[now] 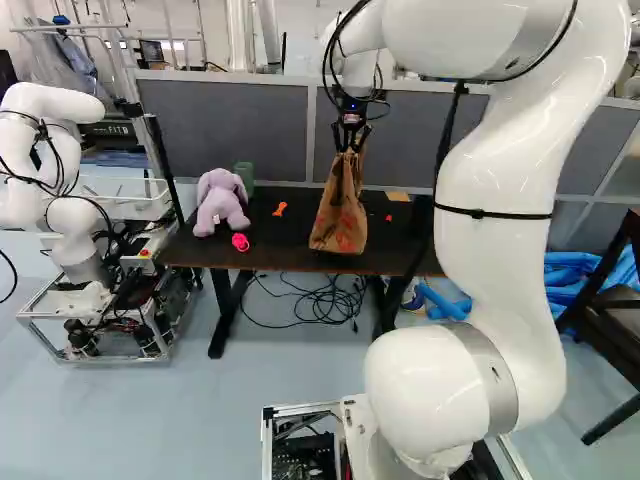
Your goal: Pick up the bag on the ground and place it on the table
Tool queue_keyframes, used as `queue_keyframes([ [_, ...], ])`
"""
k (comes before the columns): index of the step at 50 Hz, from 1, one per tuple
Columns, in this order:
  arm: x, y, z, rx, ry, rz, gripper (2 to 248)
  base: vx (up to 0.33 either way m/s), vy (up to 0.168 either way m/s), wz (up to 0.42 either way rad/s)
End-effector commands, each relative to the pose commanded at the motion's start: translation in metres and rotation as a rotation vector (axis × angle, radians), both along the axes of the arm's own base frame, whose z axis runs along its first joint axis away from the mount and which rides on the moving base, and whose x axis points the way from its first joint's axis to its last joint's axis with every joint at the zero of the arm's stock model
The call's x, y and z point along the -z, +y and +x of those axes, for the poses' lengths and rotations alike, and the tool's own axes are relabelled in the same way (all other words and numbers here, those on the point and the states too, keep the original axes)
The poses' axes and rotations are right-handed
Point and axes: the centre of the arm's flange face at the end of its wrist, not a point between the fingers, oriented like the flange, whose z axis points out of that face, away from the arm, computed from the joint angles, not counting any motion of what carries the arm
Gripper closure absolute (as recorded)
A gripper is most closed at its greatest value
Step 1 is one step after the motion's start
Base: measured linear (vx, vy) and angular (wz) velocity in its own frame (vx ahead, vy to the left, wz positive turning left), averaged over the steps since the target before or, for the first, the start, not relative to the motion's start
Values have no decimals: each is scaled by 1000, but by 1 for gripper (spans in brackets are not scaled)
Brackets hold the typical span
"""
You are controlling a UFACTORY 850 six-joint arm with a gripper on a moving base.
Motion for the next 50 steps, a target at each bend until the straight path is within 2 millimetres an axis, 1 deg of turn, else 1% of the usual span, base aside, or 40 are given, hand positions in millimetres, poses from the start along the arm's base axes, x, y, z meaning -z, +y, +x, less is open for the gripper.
queue_keyframes([
  [34, 51, 17, 48, -27, 19, 0, 229, 0, 0, 0],
  [50, 73, 20, 58, -30, 45, -1, 229, 0, 0, 0],
])
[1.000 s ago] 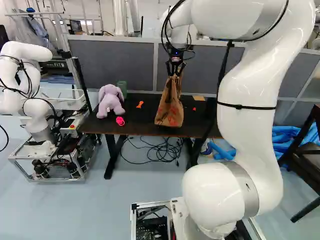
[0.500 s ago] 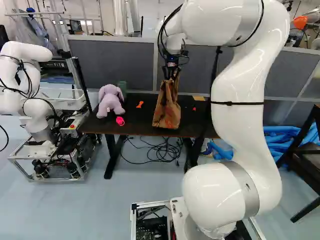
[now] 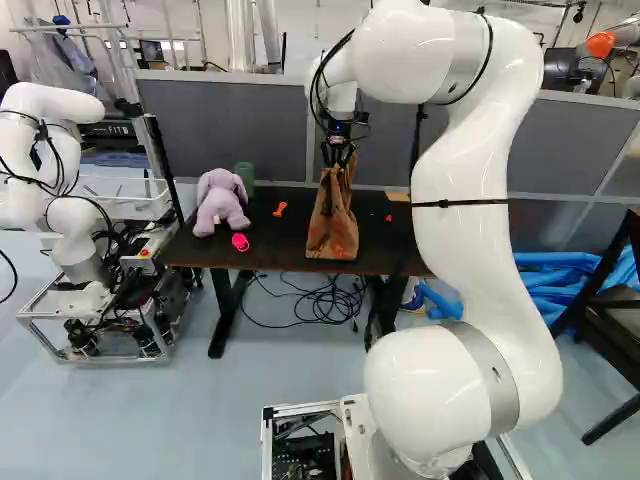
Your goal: Pick up the bag on the ground and place it on the table
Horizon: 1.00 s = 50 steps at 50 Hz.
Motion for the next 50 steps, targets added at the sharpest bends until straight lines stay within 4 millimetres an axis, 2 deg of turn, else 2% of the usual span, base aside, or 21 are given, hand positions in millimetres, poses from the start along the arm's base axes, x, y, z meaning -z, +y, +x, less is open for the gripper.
queue_keyframes([
  [24, 2, 0, 1, 0, 3, 0, 229, 0, 0, 0],
  [25, 2, 0, 1, 0, 3, 0, 218, 0, 0, 0],
  [30, 2, 0, 1, 0, 3, 0, 218, 0, 0, 0],
  [31, 2, 0, 1, 0, 3, 0, 186, 0, 0, 0],
  [35, 2, 0, 1, 0, 3, 0, 186, 0, 0, 0],
  [36, 2, 0, 1, 0, 3, 0, 152, 0, 0, 0],
  [40, 2, 0, 1, 0, 3, 0, 152, 0, 0, 0],
  [41, 2, 0, 1, 0, 3, 0, 118, 0, 0, 0],
  [46, 2, 0, 1, 0, 3, 0, 118, 0, 0, 0],
  [47, 2, 0, 1, 0, 3, 0, 82, 0, 0, 0],
  [50, 2, 0, 1, 0, 3, 0, 82, 0, 0, 0],
])
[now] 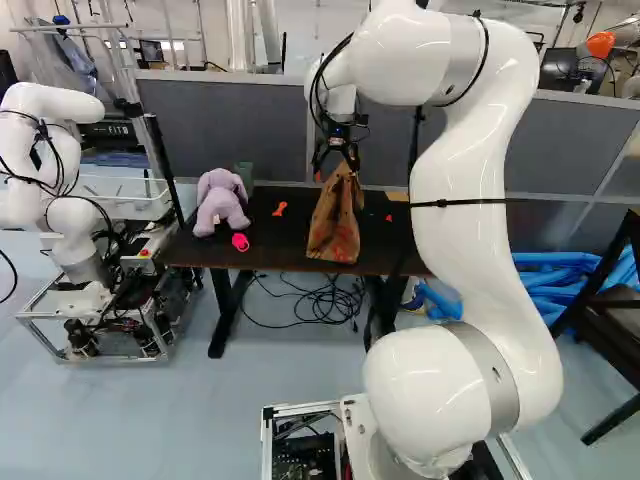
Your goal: Pick up the bag on the ground and place it on the table
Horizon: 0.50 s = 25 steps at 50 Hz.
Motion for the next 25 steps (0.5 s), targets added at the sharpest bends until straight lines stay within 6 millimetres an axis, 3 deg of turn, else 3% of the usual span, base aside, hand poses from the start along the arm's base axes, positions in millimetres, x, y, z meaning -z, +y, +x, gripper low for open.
queue_keyframes([
  [1, 0, 0, 0, 0, 0, 0, 82, 0, 0, 0],
  [2, 0, 0, 0, 0, 0, 0, 46, 0, 0, 0],
  [6, 0, 0, 0, 0, 0, 0, 46, 0, 0, 0],
  [7, 0, 0, 0, 0, 0, 0, 9, 0, 0, 0],
  [25, -17, 0, -6, 0, -25, 1, 3, 0, 0, 0],
])
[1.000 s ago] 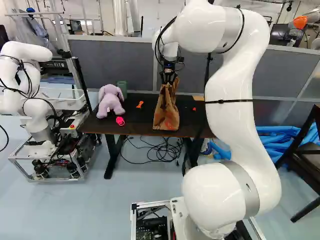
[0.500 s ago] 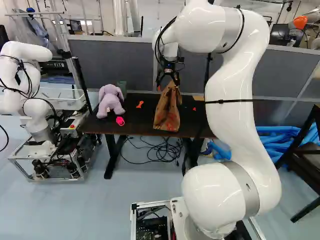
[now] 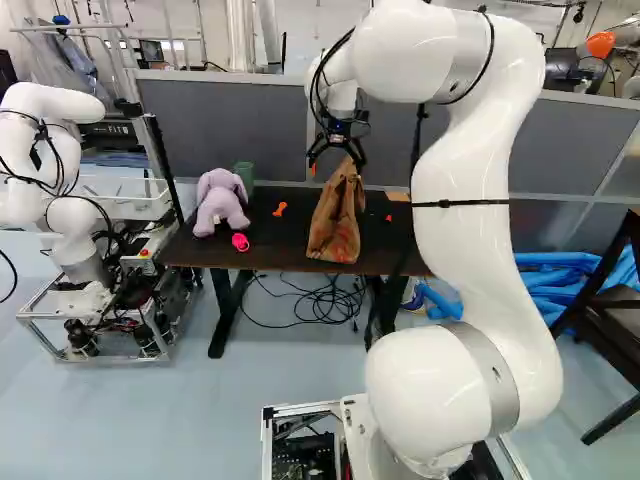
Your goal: Pick up the bag on the ground and place it on the table
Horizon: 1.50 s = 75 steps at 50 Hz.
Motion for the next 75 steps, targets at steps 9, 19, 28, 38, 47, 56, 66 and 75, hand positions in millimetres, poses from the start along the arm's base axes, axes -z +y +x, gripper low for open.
queue_keyframes([
  [9, -14, 0, -5, 0, -21, 1, 3, 0, 0, 0],
  [19, -28, -1, -12, 0, -30, 1, 3, 0, 0, 0],
  [28, -42, -1, -19, 1, -30, 1, 3, 0, 0, 0],
  [38, -56, -1, -28, 2, -25, 0, 3, 0, 0, 0],
  [47, -69, -2, -35, 3, -20, -1, 3, 0, 0, 0],
  [56, -82, -2, -43, 4, -18, -1, 3, 0, 0, 0],
  [66, -97, -2, -51, 5, -16, -1, 3, 0, 0, 0],
  [75, -110, -3, -59, 6, -14, -2, 3, 0, 0, 0],
])
